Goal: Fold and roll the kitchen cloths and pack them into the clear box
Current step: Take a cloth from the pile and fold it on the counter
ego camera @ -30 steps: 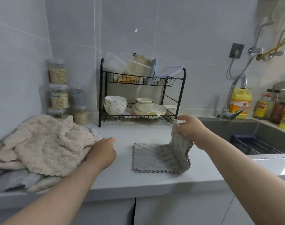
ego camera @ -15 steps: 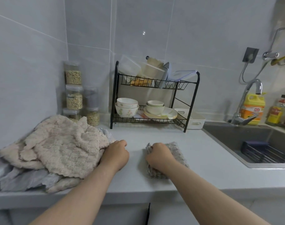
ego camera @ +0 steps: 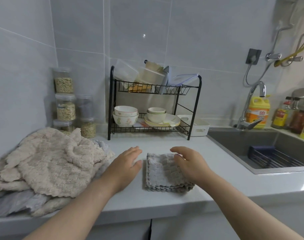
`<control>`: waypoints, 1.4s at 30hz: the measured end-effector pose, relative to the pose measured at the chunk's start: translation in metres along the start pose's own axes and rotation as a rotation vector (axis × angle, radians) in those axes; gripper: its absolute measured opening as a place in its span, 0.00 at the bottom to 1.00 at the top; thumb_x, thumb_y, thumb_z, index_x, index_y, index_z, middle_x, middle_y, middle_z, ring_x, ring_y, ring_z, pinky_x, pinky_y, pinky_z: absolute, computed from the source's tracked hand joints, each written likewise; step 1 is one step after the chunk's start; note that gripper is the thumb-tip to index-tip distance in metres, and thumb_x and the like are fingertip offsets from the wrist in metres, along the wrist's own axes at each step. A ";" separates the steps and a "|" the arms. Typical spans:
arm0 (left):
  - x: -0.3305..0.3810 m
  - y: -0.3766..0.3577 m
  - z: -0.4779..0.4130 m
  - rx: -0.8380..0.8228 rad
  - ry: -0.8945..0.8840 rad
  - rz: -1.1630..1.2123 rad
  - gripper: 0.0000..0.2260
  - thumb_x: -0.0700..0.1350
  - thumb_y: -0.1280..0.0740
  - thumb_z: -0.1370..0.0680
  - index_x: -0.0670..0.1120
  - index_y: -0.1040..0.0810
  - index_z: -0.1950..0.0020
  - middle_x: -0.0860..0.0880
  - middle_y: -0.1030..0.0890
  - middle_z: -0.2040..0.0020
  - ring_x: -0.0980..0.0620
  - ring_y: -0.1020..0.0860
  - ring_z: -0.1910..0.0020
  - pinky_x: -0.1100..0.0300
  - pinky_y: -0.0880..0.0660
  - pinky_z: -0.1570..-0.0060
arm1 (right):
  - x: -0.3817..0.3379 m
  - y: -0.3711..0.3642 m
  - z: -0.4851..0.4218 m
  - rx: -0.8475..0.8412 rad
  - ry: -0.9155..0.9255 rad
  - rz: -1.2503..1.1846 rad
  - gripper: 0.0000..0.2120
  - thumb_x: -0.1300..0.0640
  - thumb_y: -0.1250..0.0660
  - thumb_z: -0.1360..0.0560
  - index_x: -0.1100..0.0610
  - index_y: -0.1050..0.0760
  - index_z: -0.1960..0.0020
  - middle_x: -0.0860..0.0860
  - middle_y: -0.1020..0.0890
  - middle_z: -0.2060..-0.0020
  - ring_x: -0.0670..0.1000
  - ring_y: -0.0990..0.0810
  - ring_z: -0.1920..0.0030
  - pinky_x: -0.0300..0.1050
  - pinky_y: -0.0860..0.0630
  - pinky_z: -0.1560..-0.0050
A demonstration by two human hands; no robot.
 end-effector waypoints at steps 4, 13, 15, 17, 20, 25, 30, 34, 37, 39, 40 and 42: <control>0.029 -0.022 -0.006 -0.232 -0.180 -0.145 0.25 0.57 0.49 0.17 0.58 0.51 0.22 0.61 0.53 0.22 0.65 0.58 0.25 0.60 0.56 0.26 | 0.028 -0.015 0.000 -0.252 -0.010 0.251 0.23 0.50 0.48 0.16 0.58 0.38 0.25 0.54 0.37 0.24 0.52 0.41 0.24 0.44 0.44 0.27; 0.031 -0.016 -0.041 -0.268 -0.087 -0.257 0.21 0.58 0.45 0.19 0.49 0.29 0.31 0.52 0.30 0.32 0.51 0.34 0.31 0.52 0.36 0.32 | 0.054 -0.034 0.000 -0.318 -0.001 0.384 0.29 0.43 0.55 0.17 0.55 0.55 0.20 0.49 0.53 0.21 0.46 0.54 0.21 0.49 0.54 0.22; 0.037 -0.019 -0.063 -0.285 0.005 -0.217 0.25 0.57 0.40 0.20 0.47 0.34 0.27 0.51 0.32 0.29 0.50 0.35 0.29 0.54 0.37 0.31 | 0.053 -0.033 0.000 -0.306 0.011 0.370 0.29 0.43 0.54 0.17 0.54 0.55 0.20 0.48 0.53 0.21 0.46 0.53 0.21 0.48 0.53 0.23; 0.041 -0.033 -0.077 -0.423 0.073 -0.138 0.19 0.58 0.35 0.23 0.46 0.24 0.39 0.48 0.23 0.42 0.49 0.25 0.41 0.56 0.29 0.42 | 0.052 -0.031 0.000 -0.281 0.026 0.332 0.30 0.42 0.51 0.18 0.52 0.55 0.20 0.47 0.54 0.21 0.46 0.52 0.22 0.48 0.53 0.23; 0.051 -0.042 -0.088 -0.536 0.103 -0.101 0.13 0.53 0.29 0.28 0.47 0.25 0.66 0.51 0.26 0.68 0.51 0.27 0.67 0.60 0.33 0.66 | 0.054 -0.024 0.004 -0.176 -0.004 0.126 0.33 0.43 0.44 0.19 0.51 0.54 0.20 0.44 0.52 0.21 0.45 0.49 0.22 0.42 0.49 0.24; 0.053 -0.029 -0.080 -0.429 0.297 0.591 0.03 0.37 0.31 0.25 0.42 0.21 0.52 0.44 0.16 0.58 0.49 0.18 0.61 0.61 0.23 0.65 | 0.069 -0.007 0.007 0.015 -0.214 -0.651 0.21 0.44 0.41 0.20 0.52 0.28 0.31 0.48 0.24 0.35 0.39 0.24 0.42 0.31 0.30 0.45; 0.041 -0.050 -0.056 -0.150 0.445 1.244 0.15 0.38 0.33 0.24 0.39 0.27 0.37 0.36 0.17 0.47 0.37 0.18 0.49 0.43 0.22 0.47 | 0.077 -0.006 0.002 -0.002 -0.218 -0.792 0.24 0.40 0.28 0.30 0.62 0.21 0.49 0.52 0.16 0.56 0.52 0.19 0.53 0.48 0.25 0.50; 0.046 -0.051 -0.045 -0.234 0.461 1.302 0.16 0.46 0.35 0.24 0.38 0.23 0.41 0.35 0.18 0.46 0.35 0.20 0.45 0.42 0.26 0.42 | 0.080 -0.009 -0.001 0.042 -0.223 -0.865 0.10 0.70 0.34 0.26 0.61 0.22 0.48 0.60 0.15 0.52 0.56 0.16 0.51 0.51 0.19 0.50; 0.042 -0.050 -0.047 -0.246 0.431 1.260 0.19 0.39 0.30 0.29 0.35 0.25 0.39 0.32 0.19 0.45 0.33 0.19 0.47 0.41 0.23 0.46 | 0.079 -0.005 -0.002 0.067 -0.218 -0.894 0.12 0.70 0.37 0.23 0.58 0.22 0.45 0.57 0.15 0.51 0.54 0.16 0.51 0.47 0.19 0.52; 0.037 -0.052 -0.050 -0.149 0.438 1.223 0.15 0.33 0.31 0.28 0.34 0.24 0.42 0.31 0.19 0.47 0.36 0.18 0.53 0.46 0.20 0.54 | 0.079 -0.004 -0.001 0.046 -0.210 -0.974 0.11 0.67 0.38 0.21 0.57 0.23 0.42 0.57 0.15 0.51 0.55 0.16 0.51 0.49 0.19 0.50; 0.035 -0.053 -0.051 -0.102 0.438 1.218 0.11 0.31 0.33 0.26 0.34 0.23 0.44 0.31 0.19 0.48 0.38 0.17 0.56 0.48 0.20 0.56 | 0.077 -0.004 0.000 0.027 -0.203 -1.002 0.11 0.67 0.37 0.21 0.58 0.24 0.41 0.58 0.16 0.50 0.55 0.16 0.50 0.50 0.19 0.50; 0.034 -0.053 -0.052 -0.060 0.430 1.214 0.09 0.31 0.35 0.24 0.36 0.22 0.45 0.32 0.19 0.48 0.38 0.17 0.57 0.49 0.21 0.56 | 0.078 -0.006 0.000 0.006 -0.195 -0.997 0.16 0.71 0.36 0.24 0.58 0.25 0.40 0.59 0.16 0.48 0.58 0.16 0.48 0.55 0.19 0.46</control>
Point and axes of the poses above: each hand's wrist, its own z-axis away from the middle knuckle, its own y-axis out of the back of the hand, x = y × z, the point moved 4 cm from there along -z, towards the middle knuckle
